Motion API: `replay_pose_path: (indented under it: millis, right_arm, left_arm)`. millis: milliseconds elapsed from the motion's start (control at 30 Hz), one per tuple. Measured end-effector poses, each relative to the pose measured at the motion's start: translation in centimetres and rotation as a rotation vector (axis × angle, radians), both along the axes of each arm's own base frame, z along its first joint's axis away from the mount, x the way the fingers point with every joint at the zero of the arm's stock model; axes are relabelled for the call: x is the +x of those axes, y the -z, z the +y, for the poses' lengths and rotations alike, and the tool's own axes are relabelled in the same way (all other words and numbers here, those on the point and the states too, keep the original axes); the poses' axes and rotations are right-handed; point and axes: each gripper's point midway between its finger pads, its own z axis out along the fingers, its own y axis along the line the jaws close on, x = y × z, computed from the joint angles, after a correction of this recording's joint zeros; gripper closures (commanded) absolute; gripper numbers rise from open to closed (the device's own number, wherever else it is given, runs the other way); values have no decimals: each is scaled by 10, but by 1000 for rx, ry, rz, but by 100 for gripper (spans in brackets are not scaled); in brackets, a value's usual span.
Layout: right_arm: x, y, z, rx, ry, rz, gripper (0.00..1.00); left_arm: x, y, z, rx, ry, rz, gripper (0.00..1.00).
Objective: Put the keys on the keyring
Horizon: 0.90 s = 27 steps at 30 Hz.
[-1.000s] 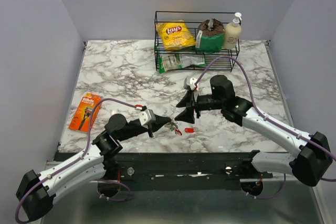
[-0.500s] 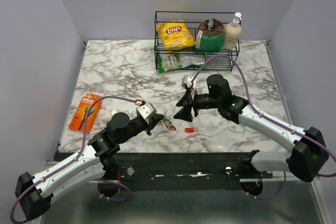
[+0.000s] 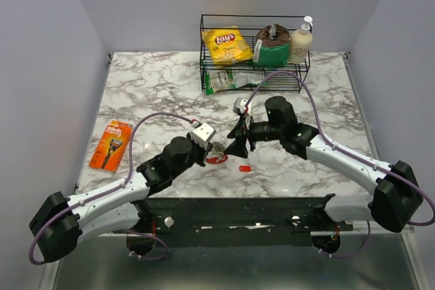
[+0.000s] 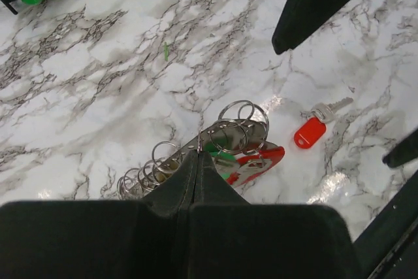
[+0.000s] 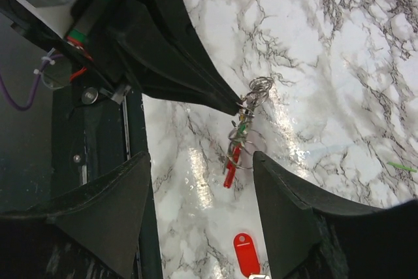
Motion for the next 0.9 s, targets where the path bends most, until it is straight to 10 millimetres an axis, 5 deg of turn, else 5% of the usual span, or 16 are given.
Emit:
replay_pose_path:
  millis: [467, 667, 900]
  right_arm:
    - [8, 3, -4, -9, 35, -6, 24]
    - [10, 8, -4, -18, 41, 0, 24]
    - [13, 10, -4, -24, 53, 0, 24]
  left_arm:
    - [89, 40, 7, 66, -187, 124, 100]
    - [122, 41, -17, 56, -150, 157, 100]
    - [127, 49, -27, 55, -114, 187, 100]
